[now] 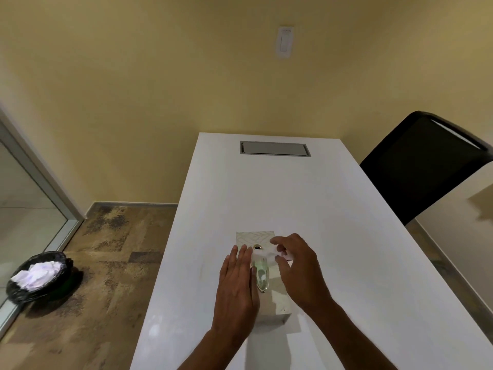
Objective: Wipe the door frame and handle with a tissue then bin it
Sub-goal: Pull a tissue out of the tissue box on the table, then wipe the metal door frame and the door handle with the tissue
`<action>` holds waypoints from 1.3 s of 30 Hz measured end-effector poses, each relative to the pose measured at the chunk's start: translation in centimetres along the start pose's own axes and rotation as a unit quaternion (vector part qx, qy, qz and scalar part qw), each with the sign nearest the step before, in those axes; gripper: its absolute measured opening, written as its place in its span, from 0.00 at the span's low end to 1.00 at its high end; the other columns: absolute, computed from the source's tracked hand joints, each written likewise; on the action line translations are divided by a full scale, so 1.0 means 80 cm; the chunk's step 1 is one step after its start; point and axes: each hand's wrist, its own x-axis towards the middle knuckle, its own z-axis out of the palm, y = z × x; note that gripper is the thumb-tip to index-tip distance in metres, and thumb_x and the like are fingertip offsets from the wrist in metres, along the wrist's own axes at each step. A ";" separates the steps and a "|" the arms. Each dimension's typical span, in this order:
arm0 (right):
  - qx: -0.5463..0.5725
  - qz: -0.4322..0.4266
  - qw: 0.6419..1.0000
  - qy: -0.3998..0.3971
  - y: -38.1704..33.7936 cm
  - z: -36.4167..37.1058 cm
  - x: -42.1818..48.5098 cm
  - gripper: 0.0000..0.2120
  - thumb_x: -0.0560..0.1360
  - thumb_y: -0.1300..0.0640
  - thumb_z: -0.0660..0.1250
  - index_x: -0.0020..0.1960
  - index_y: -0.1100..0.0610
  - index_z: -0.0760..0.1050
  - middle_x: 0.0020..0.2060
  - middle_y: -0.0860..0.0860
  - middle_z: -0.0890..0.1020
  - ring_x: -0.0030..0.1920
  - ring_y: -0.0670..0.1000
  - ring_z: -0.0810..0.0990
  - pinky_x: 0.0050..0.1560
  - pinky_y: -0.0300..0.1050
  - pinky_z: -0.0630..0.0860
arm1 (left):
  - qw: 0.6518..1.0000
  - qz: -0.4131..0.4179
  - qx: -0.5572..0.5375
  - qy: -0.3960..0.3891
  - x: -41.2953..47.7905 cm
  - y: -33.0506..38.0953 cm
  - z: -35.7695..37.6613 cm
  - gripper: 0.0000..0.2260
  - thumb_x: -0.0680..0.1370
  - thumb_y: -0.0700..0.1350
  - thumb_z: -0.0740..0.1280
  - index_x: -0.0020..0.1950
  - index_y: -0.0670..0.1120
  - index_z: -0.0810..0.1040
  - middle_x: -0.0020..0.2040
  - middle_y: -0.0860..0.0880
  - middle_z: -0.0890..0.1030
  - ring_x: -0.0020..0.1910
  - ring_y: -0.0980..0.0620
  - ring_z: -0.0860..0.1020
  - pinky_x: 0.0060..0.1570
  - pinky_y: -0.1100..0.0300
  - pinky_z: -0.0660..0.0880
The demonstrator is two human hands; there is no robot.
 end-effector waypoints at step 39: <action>0.372 -0.056 0.871 -0.316 -0.571 0.130 -0.191 0.02 0.74 0.60 0.73 0.47 0.59 0.84 0.42 0.56 0.88 0.42 0.53 0.85 0.43 0.49 0.79 | 0.900 -0.162 -0.268 0.304 -0.203 0.068 -0.679 0.18 0.80 0.53 0.71 0.69 0.53 0.78 0.50 0.52 0.88 0.47 0.58 0.85 0.42 0.68 0.79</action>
